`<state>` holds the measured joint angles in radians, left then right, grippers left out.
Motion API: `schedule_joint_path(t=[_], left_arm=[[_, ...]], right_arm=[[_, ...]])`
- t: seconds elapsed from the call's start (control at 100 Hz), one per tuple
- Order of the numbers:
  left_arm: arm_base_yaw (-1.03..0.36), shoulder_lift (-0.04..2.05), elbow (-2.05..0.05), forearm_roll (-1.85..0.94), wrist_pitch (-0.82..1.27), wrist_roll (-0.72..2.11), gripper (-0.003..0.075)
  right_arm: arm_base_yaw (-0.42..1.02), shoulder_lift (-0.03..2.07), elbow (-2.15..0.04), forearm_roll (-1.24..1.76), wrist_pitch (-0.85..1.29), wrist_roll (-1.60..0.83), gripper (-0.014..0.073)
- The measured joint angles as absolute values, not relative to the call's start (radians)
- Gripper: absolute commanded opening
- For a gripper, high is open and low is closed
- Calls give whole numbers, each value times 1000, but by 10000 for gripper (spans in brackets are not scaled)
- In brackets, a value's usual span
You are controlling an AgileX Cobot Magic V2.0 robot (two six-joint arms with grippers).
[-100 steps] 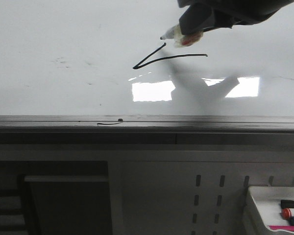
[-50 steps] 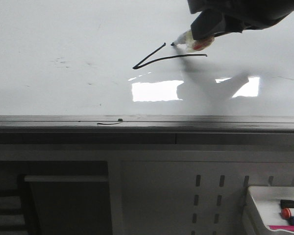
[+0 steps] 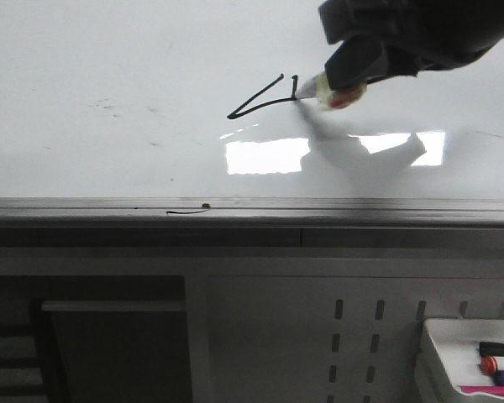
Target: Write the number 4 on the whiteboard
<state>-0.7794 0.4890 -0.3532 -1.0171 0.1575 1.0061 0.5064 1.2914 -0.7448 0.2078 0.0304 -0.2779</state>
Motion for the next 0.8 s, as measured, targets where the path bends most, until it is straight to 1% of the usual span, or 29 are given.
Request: schedule_joint_path(t=[0.16,0.56,0.62,0.67,0.71,0.74,0.8], left_arm=[[-779,489,-353,-1017,159,1006,-20],[-779,489,-353,-1017,159,1006,-20],[-779,489,-353,-1017,159,1006,-16],[-779,489,-353,-1017,159,1006,10],[-779,489,-353,-1017,159,1006,60],[-779,489,-353,-1017,162,1006,108],[-779,489,-360,-1007,161,1013,244]], right_arm=[[564,1287,-675,214,30,-278,-43],[578,1269,-655,240,0,-278,-43],[592,1246,-655,241,32,-278,-43],[617,1215,-659,241,59,-278,-43],[639,1178,-669,238,76,-278,-44],[664,1151,-677,232,82,-278,-45],[702,1090,-689,207,94,-278,-45]])
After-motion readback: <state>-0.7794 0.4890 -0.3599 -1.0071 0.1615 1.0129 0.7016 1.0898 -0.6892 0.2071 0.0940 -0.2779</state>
